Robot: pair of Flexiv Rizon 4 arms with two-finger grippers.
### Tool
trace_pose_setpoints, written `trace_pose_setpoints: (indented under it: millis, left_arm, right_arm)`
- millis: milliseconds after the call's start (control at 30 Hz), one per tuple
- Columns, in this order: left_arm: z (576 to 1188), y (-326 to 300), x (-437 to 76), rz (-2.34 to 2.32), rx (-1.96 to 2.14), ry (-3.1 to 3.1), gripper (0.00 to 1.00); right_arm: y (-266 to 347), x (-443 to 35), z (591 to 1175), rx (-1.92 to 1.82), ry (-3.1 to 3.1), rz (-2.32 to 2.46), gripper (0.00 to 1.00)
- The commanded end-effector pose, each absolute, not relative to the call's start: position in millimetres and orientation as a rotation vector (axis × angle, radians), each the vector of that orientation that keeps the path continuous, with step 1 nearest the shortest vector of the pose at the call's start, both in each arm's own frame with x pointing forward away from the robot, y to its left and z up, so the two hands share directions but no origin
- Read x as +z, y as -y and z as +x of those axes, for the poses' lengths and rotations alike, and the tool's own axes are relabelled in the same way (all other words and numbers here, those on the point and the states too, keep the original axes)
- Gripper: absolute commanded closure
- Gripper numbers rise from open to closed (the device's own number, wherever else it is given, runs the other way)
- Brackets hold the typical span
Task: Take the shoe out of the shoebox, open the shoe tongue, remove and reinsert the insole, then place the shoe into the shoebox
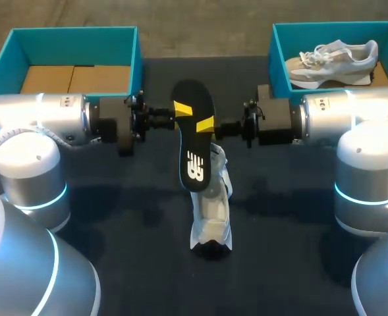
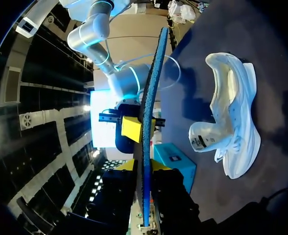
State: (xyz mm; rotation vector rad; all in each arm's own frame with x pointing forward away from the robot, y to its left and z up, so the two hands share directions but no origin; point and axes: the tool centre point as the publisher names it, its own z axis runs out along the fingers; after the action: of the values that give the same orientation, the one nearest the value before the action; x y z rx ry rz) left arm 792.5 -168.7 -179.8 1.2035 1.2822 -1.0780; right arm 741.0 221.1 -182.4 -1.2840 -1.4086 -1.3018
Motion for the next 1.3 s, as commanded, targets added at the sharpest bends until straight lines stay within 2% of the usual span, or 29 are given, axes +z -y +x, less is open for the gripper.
trace_pose_setpoints:
  millis: [33,267,300,333,600,633,667,700,1300]
  left_arm:
    - [793.6,172.3,-181.2,1.206,-1.078,-1.280,0.83]
    - [793.9,173.4,-182.4,1.207,-1.077,-1.280,0.89]
    - [793.9,173.6,-182.6,1.208,-1.075,-1.281,0.92]
    - [793.9,173.8,-182.9,1.208,-1.075,-1.281,1.00]
    - [792.4,174.6,-183.0,1.212,-1.070,-1.277,1.00]
    - [791.8,174.3,-182.8,1.212,-1.070,-1.275,1.00]
    - [791.2,173.9,-182.5,1.212,-1.069,-1.274,1.00]
    - [790.4,173.2,-182.3,1.212,-1.069,-1.273,1.00]
    - [743.1,131.5,-192.7,1.192,-1.147,-1.354,1.00]
  right_arm:
    - [-222.9,-182.1,741.0,-1.299,1.410,-1.287,1.00]
    - [-222.9,-182.1,741.0,-1.299,1.410,-1.287,1.00]
    - [-222.9,-182.1,741.0,-1.299,1.410,-1.287,1.00]
    - [-222.9,-182.1,741.0,-1.299,1.410,-1.287,1.00]
    - [-220.8,-182.6,740.3,-1.306,1.394,-1.306,1.00]
    - [-220.0,-182.5,740.2,-1.309,1.390,-1.306,0.93]
    - [-219.3,-182.4,740.0,-1.310,1.388,-1.306,0.55]
    - [-218.3,-182.2,739.6,-1.318,1.379,-1.308,0.00]
    - [-161.6,-189.4,735.4,-1.440,1.428,-1.309,0.00]
